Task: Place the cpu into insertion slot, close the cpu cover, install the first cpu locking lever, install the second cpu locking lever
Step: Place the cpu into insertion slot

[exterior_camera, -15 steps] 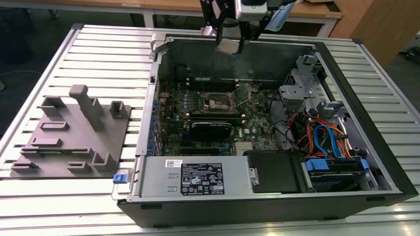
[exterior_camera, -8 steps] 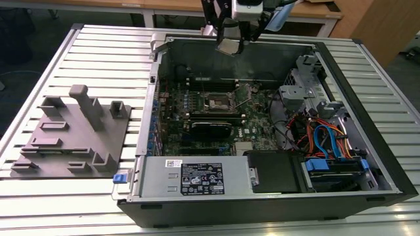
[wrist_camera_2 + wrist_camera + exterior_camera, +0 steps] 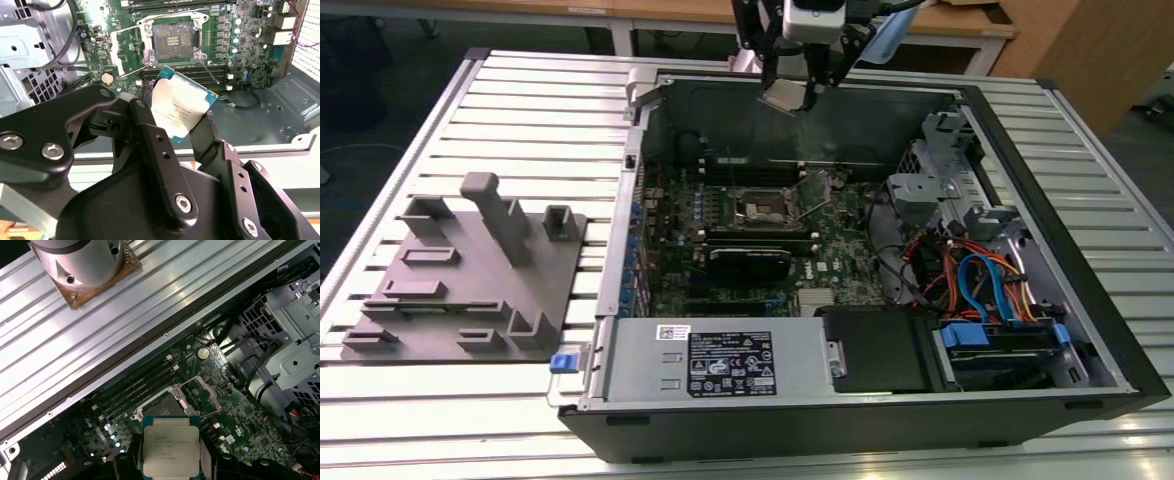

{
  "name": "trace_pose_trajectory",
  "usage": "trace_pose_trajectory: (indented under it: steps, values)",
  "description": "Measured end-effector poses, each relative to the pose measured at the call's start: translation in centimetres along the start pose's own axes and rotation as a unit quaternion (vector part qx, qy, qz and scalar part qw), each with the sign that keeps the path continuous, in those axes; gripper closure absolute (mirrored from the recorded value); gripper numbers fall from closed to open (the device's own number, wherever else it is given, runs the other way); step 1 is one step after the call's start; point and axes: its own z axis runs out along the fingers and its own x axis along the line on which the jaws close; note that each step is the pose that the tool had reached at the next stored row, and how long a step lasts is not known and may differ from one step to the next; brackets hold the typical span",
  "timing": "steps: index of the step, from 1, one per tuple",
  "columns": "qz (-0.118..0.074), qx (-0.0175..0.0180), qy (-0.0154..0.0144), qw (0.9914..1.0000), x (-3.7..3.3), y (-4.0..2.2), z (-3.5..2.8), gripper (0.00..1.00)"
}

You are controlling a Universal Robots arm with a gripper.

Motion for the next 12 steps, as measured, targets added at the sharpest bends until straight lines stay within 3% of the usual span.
trace_pose_trajectory:
  steps: [12]
  values:
    - [0.001,0.0,-0.0001,1.0,0.0,0.0,0.0,0.46]
